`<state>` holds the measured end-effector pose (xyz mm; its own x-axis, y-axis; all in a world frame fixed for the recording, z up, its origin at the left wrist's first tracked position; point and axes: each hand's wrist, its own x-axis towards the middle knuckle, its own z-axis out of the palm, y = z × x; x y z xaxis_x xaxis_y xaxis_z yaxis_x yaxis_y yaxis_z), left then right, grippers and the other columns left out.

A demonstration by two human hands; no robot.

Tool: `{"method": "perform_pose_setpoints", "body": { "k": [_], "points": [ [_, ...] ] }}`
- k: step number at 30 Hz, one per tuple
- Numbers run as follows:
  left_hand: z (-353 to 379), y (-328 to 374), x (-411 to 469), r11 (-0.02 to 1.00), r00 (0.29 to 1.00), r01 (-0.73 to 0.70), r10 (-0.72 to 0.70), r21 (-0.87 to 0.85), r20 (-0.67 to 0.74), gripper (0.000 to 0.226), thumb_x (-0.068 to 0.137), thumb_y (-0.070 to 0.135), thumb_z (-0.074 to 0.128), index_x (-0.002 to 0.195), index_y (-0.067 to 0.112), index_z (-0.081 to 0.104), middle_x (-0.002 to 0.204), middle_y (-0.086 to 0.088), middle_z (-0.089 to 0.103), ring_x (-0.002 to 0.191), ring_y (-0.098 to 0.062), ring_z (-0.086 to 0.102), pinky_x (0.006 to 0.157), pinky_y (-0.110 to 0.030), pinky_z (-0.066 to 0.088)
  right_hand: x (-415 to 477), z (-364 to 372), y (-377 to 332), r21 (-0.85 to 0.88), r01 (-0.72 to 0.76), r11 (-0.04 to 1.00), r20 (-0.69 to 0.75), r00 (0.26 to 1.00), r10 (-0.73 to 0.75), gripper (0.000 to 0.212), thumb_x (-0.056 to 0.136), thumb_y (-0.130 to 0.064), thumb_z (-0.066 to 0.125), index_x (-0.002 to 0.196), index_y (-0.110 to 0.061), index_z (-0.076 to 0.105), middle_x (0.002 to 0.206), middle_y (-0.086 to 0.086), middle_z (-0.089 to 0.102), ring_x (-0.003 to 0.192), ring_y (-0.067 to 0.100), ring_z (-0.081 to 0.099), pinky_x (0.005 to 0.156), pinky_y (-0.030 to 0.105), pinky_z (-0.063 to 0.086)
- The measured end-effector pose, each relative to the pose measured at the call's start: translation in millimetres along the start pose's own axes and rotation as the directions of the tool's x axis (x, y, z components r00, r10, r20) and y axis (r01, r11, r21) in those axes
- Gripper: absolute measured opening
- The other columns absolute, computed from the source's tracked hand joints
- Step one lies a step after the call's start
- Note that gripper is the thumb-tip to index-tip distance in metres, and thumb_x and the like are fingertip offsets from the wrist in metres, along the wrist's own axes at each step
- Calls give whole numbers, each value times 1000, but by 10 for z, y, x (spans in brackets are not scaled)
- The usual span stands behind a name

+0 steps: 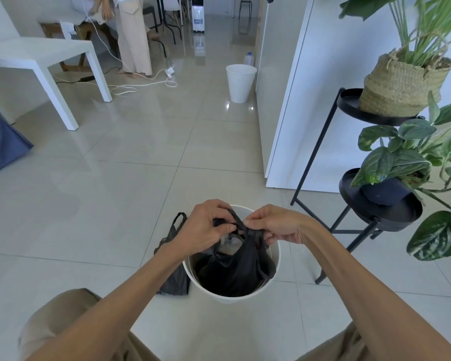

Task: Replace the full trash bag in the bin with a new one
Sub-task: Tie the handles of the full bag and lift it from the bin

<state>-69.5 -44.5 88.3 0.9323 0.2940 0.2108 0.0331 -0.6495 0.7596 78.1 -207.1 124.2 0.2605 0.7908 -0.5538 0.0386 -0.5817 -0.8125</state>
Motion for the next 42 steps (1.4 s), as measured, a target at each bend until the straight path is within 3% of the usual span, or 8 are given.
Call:
{"method": "perform_pose_setpoints", "body": {
  "k": [4,8,11,13,17,22,30,42],
  "points": [
    [-265,-56,-65,983,983,180,-181,22,38,13,85,10,75,75,19,73,109,8,69,98,0,60,96,-28,44,-103,-174,84,-130,63,990,-218,972,-90,17,90,-19,73,93,-3,78,59,0,57,55,11,48,64,27,50],
    [-377,-61,-205,803,931,364,-331,-473,155,18,97,2,57,83,6,67,113,-7,75,105,-19,68,97,-30,46,-181,-208,128,-194,72,978,-285,950,-127,23,91,-27,72,84,-5,77,60,-2,57,59,10,51,69,26,52],
    [-254,82,-163,632,938,263,-343,-729,41,16,101,0,47,87,0,54,116,-18,73,107,-28,69,94,-29,52,-151,-5,37,84,288,954,-381,894,-236,30,91,-37,67,83,-8,68,73,2,61,76,15,59,93,32,52],
    [-171,199,-73,487,928,196,-374,-851,0,21,103,4,46,83,6,53,113,-22,74,107,-29,70,93,-30,53,-115,125,-71,401,454,795,-465,849,-251,32,91,-37,63,92,-6,70,93,7,70,95,18,65,101,35,49],
    [-163,350,102,-85,869,73,-483,-994,105,37,103,10,41,75,4,66,95,-22,76,96,-32,73,98,-39,50,-76,237,-269,876,441,195,-394,887,-240,43,102,-30,50,80,-1,73,95,18,74,98,29,72,95,40,56],
    [-268,425,281,-268,812,-78,-576,-960,95,43,104,10,37,68,2,58,66,-12,62,70,-30,69,88,-45,54,76,128,-324,886,464,3,-461,879,-125,43,105,-35,43,69,-12,49,54,3,48,57,20,60,77,41,62],
    [-410,-323,35,307,587,164,-794,-937,-157,36,91,-6,27,64,18,28,58,3,17,47,-15,16,42,-25,26,192,-324,371,787,497,365,-576,804,147,40,106,-32,43,69,-18,35,53,-5,23,43,12,19,43,24,30],
    [-301,-671,-103,628,615,442,-732,-640,-293,25,94,5,38,71,15,36,57,-1,32,52,-19,28,44,-32,33,300,-329,828,733,439,520,-642,699,314,34,106,-24,43,73,-17,42,54,-3,25,45,12,20,49,27,33]
  ]
}}
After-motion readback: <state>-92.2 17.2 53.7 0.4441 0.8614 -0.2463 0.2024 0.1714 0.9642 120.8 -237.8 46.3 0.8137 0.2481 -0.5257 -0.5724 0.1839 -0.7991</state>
